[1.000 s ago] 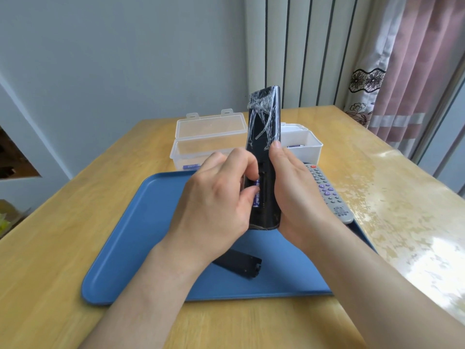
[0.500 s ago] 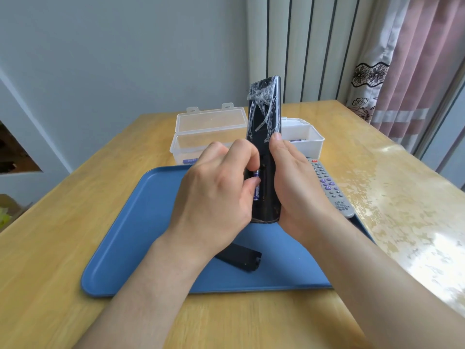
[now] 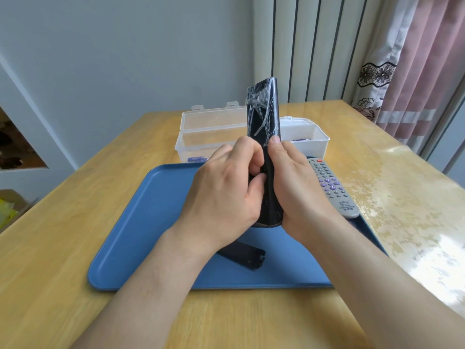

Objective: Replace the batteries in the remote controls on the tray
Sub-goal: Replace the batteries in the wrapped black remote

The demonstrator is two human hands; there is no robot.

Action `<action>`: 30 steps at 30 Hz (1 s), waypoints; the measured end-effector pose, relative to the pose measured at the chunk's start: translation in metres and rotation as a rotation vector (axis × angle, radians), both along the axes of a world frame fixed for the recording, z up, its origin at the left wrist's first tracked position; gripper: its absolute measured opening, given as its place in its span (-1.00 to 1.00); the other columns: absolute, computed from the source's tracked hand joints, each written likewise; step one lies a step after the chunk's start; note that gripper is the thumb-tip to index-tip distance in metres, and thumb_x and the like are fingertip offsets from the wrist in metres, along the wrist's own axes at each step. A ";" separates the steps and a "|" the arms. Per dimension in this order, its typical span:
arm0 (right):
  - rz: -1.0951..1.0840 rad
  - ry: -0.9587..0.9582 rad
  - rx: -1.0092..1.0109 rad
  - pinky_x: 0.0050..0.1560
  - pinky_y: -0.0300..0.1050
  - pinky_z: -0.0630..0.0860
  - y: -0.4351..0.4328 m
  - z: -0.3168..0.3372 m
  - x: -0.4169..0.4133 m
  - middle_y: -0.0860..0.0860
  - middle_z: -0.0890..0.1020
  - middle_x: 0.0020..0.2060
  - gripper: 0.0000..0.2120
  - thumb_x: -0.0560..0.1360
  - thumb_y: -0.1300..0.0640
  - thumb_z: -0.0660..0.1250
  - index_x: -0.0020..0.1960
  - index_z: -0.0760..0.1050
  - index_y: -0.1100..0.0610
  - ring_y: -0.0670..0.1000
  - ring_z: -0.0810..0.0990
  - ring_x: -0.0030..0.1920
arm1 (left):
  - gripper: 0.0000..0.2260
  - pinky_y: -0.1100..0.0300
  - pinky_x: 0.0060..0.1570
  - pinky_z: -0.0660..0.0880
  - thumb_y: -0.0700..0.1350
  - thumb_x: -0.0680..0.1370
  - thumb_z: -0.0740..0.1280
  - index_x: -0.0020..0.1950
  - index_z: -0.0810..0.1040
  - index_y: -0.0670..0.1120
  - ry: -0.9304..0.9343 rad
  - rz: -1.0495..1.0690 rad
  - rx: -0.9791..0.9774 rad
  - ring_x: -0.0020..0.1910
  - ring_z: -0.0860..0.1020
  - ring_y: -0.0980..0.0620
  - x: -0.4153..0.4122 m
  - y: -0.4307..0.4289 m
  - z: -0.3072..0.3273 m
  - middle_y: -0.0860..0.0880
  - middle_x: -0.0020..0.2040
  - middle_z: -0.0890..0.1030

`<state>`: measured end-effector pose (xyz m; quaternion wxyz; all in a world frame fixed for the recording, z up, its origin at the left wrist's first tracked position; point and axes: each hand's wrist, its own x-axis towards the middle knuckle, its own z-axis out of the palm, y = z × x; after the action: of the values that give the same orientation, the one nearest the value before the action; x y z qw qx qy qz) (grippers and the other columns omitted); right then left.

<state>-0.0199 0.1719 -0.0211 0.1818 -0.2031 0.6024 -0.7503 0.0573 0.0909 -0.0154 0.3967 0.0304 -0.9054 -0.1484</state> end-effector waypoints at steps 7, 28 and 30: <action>-0.004 -0.013 -0.071 -0.42 -0.26 0.43 0.005 0.005 -0.005 -0.12 0.50 -0.50 -0.68 0.68 -0.04 0.07 -0.14 0.38 0.12 -0.13 0.50 -0.47 | -0.82 0.19 -0.22 0.38 -0.26 0.41 0.42 -0.06 0.47 -0.15 0.075 0.027 -0.059 -0.21 0.42 0.05 -0.002 0.006 -0.002 0.01 -0.20 0.53; 0.128 -0.065 -0.070 -0.14 0.07 0.61 0.016 0.012 -0.007 0.14 0.69 -0.18 -0.57 0.62 -0.17 0.15 -0.04 0.65 0.11 0.11 0.65 -0.19 | -0.85 0.38 -0.54 0.27 -0.05 0.56 0.34 0.02 0.53 -0.13 -0.155 -0.210 1.073 -0.58 0.37 0.22 -0.002 -0.003 0.002 0.10 -0.46 0.51; 0.149 -0.058 -0.050 -0.15 0.00 0.61 0.017 0.010 -0.008 0.07 0.71 -0.19 -0.59 0.60 -0.18 0.17 -0.08 0.66 0.06 0.05 0.67 -0.19 | -0.85 0.47 -0.57 0.26 -0.16 0.56 0.34 0.04 0.58 -0.23 -0.172 -0.273 1.080 -0.61 0.38 0.24 0.002 -0.003 0.003 0.01 -0.40 0.55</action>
<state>-0.0277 0.1893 -0.0107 0.2492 -0.2299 0.5613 -0.7550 0.0589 0.0883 -0.0128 0.2266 0.1239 -0.7257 -0.6377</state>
